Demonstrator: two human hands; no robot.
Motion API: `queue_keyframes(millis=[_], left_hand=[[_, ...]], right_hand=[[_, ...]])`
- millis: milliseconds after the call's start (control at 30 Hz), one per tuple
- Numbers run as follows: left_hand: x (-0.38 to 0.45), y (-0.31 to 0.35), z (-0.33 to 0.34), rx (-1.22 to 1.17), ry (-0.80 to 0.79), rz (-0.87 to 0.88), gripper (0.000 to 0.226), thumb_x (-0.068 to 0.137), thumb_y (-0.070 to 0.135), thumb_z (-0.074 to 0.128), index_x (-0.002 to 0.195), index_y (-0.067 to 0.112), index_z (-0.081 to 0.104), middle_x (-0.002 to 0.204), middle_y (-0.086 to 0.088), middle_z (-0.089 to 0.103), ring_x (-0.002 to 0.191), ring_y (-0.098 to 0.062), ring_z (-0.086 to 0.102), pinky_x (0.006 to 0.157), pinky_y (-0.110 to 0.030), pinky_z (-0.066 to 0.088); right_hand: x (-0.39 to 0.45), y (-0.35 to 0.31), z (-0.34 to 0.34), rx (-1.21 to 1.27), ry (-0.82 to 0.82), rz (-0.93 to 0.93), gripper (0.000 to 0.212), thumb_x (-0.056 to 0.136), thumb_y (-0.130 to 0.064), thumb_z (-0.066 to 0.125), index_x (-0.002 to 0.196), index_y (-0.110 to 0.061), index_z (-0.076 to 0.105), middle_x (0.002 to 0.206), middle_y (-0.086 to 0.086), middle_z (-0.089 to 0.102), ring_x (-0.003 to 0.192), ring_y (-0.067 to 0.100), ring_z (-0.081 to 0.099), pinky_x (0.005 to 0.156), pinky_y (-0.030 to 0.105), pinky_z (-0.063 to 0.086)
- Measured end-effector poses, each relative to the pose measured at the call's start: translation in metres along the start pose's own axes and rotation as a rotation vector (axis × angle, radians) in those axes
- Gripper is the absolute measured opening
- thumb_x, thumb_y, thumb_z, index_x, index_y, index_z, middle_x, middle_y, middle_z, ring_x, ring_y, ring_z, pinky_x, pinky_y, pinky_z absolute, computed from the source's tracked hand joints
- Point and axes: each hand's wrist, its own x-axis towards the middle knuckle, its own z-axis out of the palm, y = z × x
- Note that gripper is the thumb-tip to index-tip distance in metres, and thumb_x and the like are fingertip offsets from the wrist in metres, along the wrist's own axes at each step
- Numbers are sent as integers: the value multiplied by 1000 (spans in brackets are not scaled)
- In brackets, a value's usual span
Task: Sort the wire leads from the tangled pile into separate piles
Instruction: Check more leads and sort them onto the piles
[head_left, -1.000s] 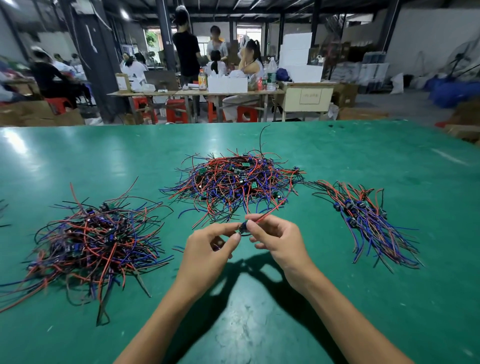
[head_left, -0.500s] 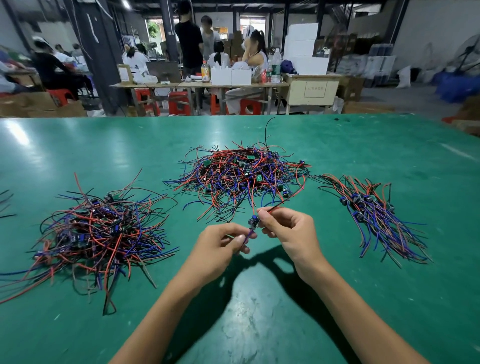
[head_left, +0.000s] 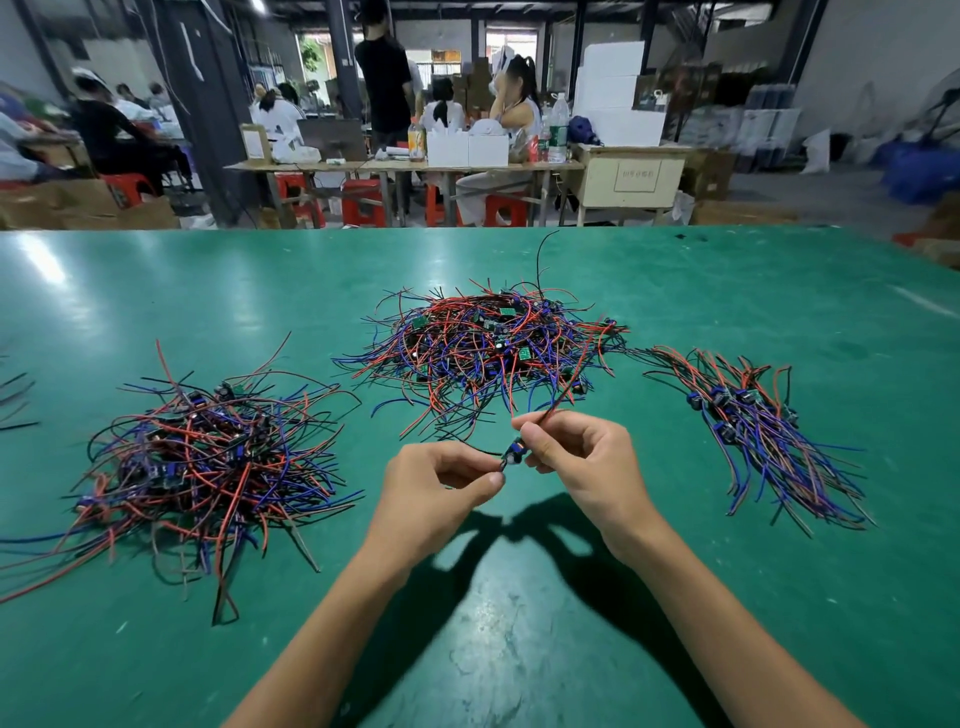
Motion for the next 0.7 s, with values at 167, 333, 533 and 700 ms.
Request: queue_keyframes(millis=[167, 333, 533, 700], left_hand=[[0, -3, 2, 200, 30, 99, 11, 78, 19, 84, 76, 20, 73, 66, 6, 74, 57, -12, 70, 58, -20, 55], [0, -3, 0, 85, -90, -13, 18, 80, 21, 85, 80, 12, 69, 65, -6, 73, 54, -19, 71, 50, -22, 51], [5, -1, -10, -7, -204, -49, 26, 83, 37, 77, 89, 12, 73, 78, -4, 77, 66, -18, 74, 62, -25, 54], [3, 7, 6, -390, -252, -91, 40, 96, 45, 53, 107, 14, 76, 101, -10, 78, 91, -29, 76, 81, -32, 61]], right_hand=[[-1, 2, 2, -61, 66, -11, 6, 91, -19, 75, 88, -18, 80, 88, -3, 78, 67, 3, 65, 66, 17, 52], [5, -1, -7, 40, 194, 79, 11, 88, -22, 76, 84, -12, 79, 82, 2, 77, 69, 9, 67, 67, 18, 54], [6, -5, -12, 93, 115, 139, 13, 92, -21, 70, 89, -13, 79, 89, -5, 77, 64, 7, 63, 64, 16, 51], [0, -8, -10, -16, -180, 198, 22, 83, -40, 71, 88, -22, 81, 83, -4, 75, 75, 6, 61, 68, 16, 45]])
